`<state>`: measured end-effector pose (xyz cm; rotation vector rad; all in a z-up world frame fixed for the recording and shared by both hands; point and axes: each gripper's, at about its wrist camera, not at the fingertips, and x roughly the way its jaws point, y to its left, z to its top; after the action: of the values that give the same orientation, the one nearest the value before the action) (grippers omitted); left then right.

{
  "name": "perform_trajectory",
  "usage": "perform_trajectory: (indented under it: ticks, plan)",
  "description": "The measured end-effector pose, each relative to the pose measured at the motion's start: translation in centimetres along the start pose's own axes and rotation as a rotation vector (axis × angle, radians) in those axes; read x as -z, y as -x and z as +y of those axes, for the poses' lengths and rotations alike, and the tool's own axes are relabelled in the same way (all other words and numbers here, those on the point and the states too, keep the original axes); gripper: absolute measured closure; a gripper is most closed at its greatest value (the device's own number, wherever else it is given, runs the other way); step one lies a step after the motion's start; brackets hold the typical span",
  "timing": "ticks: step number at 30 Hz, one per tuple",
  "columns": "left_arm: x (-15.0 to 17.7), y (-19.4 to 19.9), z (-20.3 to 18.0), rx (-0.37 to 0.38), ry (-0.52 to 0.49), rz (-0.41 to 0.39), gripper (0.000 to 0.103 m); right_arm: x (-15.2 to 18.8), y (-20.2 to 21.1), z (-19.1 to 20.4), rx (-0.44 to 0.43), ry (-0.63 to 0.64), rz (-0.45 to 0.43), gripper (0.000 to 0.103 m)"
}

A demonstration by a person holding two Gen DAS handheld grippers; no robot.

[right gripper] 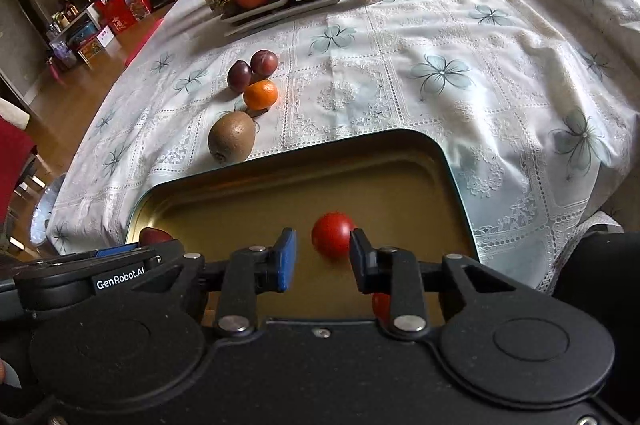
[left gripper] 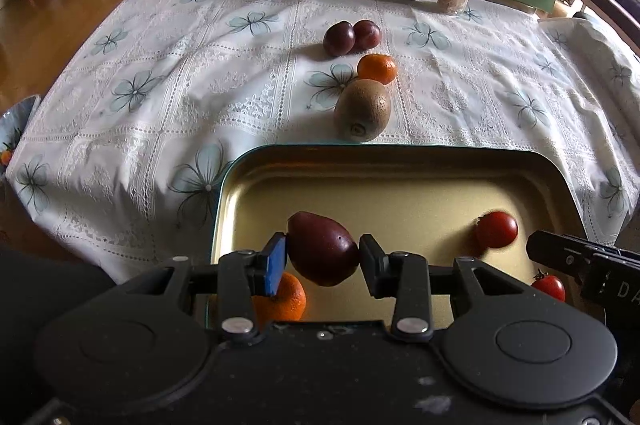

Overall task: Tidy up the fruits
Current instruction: 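Open left gripper to drop the plum while right gripper releases the tomato into tray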

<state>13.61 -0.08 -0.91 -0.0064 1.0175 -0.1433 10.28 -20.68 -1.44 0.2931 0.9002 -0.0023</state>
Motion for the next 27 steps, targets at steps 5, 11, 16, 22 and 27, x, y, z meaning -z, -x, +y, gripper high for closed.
perform_trajectory:
  ticks: [5, 11, 16, 22, 27]
  plan:
    - [-0.12, 0.24, -0.08, -0.004, 0.003, -0.020, 0.064, 0.12, -0.24, 0.28, 0.007, 0.008, 0.014, 0.062]
    - [-0.07, 0.12, -0.14, -0.011, -0.004, -0.015, 0.064, 0.17, -0.18, 0.26, 0.011, 0.004, 0.022, 0.061]
    - [-0.05, -0.02, -0.03, -0.017, 0.003, -0.010, 0.064, 0.00, -0.41, 0.15, 0.012, -0.002, 0.037, 0.061]
    - [-0.05, -0.13, 0.01, -0.019, 0.006, -0.007, 0.064, 0.06, -0.58, 0.38, 0.028, 0.008, 0.051, 0.061]
    - [0.01, -0.19, -0.05, -0.023, 0.001, -0.006, 0.064, 0.13, -0.73, 0.60, 0.049, 0.023, 0.058, 0.061]
